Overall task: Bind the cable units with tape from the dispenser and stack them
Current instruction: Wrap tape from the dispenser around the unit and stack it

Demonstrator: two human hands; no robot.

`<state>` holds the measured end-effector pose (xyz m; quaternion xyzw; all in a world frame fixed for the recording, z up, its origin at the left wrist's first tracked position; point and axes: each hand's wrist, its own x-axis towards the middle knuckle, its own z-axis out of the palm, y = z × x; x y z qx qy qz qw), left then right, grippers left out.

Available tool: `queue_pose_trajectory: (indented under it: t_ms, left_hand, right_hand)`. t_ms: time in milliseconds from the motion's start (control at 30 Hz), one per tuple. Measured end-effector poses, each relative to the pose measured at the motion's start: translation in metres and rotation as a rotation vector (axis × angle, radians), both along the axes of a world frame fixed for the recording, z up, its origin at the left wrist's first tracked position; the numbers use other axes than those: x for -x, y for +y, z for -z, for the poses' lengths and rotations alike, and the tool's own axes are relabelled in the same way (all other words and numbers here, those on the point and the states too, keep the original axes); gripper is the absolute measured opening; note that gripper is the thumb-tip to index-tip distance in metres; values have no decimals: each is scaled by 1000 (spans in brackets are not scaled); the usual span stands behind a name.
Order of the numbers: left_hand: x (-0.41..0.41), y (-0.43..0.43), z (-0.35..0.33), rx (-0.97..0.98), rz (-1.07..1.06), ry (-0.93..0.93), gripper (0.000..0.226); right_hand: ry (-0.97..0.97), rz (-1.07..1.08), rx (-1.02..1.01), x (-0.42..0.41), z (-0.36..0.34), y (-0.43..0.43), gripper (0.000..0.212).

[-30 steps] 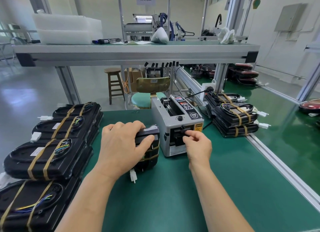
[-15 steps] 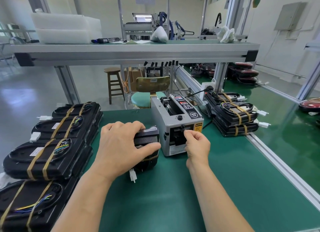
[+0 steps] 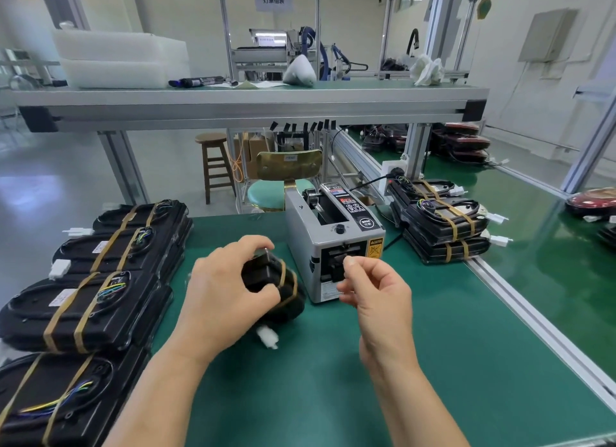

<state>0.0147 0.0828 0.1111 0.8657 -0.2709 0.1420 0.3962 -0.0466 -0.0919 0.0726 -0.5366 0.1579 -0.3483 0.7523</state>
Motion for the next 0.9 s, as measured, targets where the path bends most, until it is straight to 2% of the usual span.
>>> queue_pose_trajectory:
  t_ms: [100, 233, 533, 900]
  left_hand:
    - [3, -2, 12, 239, 134, 216, 38]
    - [20, -20, 35, 430, 192, 271, 40]
    - [45, -52, 55, 522, 122, 262, 49]
    - [44, -54, 49, 474, 85, 256, 40]
  right_hand:
    - [8, 50, 204, 7, -6, 9, 13]
    - [25, 180, 536, 15, -13, 15, 11]
    - [53, 242, 717, 22, -4, 13, 19]
    - [115, 322, 875, 24, -2, 12, 17]
